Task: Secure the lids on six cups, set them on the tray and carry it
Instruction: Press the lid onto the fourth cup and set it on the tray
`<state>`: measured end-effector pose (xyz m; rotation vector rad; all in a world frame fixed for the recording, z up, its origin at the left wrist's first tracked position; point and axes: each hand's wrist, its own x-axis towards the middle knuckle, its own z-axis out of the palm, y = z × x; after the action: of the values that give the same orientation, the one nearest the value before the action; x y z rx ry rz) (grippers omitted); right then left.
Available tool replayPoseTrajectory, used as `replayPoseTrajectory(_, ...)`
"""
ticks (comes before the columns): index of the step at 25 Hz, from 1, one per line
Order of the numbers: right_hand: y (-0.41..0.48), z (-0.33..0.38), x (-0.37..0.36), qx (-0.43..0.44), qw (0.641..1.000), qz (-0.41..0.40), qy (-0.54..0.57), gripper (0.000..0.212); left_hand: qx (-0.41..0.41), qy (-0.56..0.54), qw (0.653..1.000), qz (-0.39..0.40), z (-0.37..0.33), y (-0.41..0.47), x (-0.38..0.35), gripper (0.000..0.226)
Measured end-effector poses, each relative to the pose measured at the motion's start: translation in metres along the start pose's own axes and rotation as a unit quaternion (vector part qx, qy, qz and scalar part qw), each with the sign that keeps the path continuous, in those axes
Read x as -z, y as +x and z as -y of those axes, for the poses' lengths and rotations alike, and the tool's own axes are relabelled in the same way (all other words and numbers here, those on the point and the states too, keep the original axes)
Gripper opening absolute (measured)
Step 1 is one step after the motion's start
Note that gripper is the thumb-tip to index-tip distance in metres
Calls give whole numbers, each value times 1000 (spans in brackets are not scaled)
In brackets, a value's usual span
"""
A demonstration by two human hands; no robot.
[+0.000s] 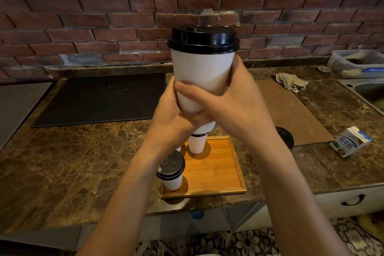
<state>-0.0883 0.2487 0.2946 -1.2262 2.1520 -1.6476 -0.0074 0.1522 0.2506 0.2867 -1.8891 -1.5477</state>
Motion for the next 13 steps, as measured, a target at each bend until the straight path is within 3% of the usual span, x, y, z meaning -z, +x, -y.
replayPoseTrajectory(6, 1, 2, 12, 11, 999, 8, 29, 80, -2, 6, 1000, 18, -4, -1, 4, 68)
replayPoseTrajectory(13, 1, 1, 30, 4, 990, 99, 101, 78, 16, -32, 990, 135, -9, -1, 15, 53)
